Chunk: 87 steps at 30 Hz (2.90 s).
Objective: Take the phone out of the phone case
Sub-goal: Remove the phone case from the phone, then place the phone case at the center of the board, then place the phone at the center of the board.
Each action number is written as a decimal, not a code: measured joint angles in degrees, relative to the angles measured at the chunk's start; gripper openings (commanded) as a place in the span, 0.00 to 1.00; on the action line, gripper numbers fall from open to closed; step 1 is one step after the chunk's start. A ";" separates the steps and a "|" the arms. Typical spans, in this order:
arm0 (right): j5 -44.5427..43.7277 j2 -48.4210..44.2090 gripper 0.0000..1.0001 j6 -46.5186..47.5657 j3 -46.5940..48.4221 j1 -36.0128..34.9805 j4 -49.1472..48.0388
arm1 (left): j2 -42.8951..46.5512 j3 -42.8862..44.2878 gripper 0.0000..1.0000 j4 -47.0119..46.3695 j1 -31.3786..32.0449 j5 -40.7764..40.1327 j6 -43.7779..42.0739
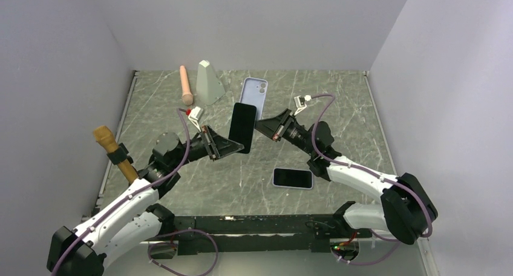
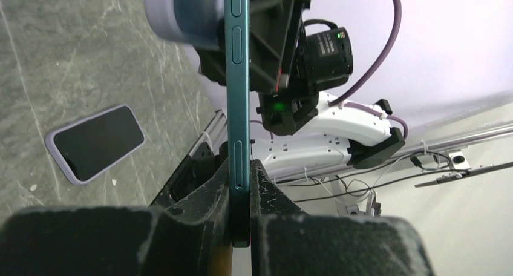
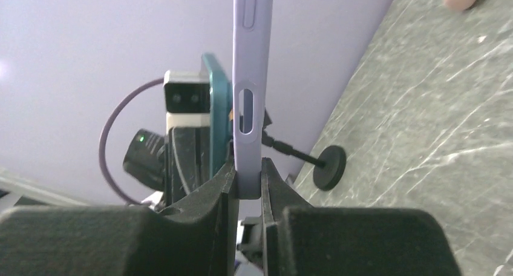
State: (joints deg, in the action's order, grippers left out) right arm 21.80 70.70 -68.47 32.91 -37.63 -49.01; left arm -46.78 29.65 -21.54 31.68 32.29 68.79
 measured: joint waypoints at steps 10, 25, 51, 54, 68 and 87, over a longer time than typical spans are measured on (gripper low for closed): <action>-11.80 -1.22 0.00 2.91 3.19 2.36 20.20 | 2.49 -0.31 0.00 2.97 0.55 0.42 -1.46; -8.79 27.71 0.00 5.62 17.33 43.23 32.26 | 7.21 2.05 0.00 19.52 0.55 -1.75 -9.60; -10.34 31.85 0.85 18.32 23.69 48.89 42.12 | 3.17 -1.38 0.00 18.60 0.66 -2.23 -8.79; -12.63 20.22 0.86 22.64 15.28 47.91 43.56 | 2.29 -1.57 0.00 20.06 0.66 -3.87 -9.68; -15.82 -7.85 0.86 35.19 2.47 37.29 45.75 | -7.52 -0.37 0.00 31.93 1.29 -19.61 -8.28; -12.24 -15.28 0.86 36.94 -0.17 34.62 48.04 | -35.34 21.97 0.00 39.54 2.47 -38.34 1.20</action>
State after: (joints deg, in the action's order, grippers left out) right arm 9.56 55.42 -31.53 32.73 -3.01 -0.97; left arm -82.13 51.62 18.00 34.15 -6.04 70.00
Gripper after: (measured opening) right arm 0.853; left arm 0.143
